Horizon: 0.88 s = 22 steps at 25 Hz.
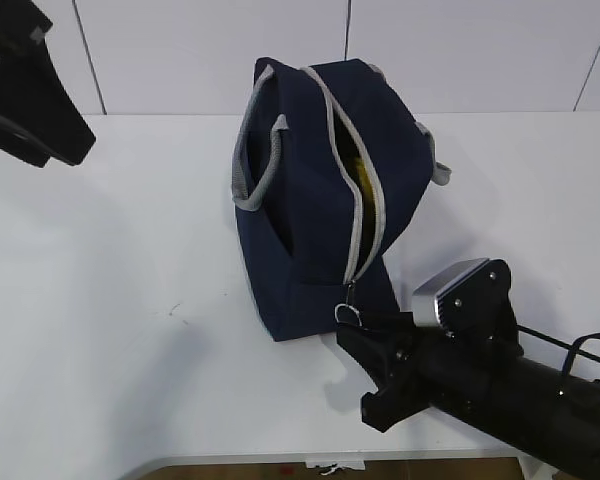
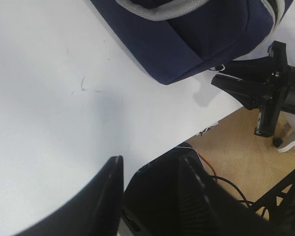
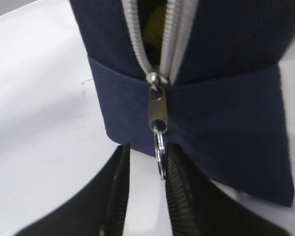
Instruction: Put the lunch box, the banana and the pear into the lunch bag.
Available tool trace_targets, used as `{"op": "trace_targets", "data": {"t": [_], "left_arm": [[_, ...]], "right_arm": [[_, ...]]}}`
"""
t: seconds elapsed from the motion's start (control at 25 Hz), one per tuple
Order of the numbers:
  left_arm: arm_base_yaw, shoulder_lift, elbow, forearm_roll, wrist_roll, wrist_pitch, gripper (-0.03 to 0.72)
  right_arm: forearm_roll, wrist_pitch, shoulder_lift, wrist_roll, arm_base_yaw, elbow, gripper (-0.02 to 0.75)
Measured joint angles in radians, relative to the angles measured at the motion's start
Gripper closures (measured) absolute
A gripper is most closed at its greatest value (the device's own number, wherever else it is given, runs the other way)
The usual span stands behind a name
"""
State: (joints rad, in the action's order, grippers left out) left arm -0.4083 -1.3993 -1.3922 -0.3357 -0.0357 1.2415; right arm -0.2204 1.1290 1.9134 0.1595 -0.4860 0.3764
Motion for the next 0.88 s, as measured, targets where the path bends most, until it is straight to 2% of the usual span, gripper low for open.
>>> {"op": "trace_targets", "data": {"t": [0.36, 0.6, 0.88], "left_arm": [[0.0, 0.0, 0.0, -0.029, 0.0, 0.0, 0.41], [0.0, 0.0, 0.0, -0.039, 0.0, 0.0, 0.415], [0.0, 0.0, 0.0, -0.06, 0.0, 0.0, 0.42]], "right_arm": [[0.0, 0.0, 0.0, 0.012, 0.0, 0.0, 0.69], [0.0, 0.0, 0.0, 0.015, 0.0, 0.0, 0.737], [0.019, 0.011, 0.0, 0.056, 0.0, -0.018, 0.737]]}}
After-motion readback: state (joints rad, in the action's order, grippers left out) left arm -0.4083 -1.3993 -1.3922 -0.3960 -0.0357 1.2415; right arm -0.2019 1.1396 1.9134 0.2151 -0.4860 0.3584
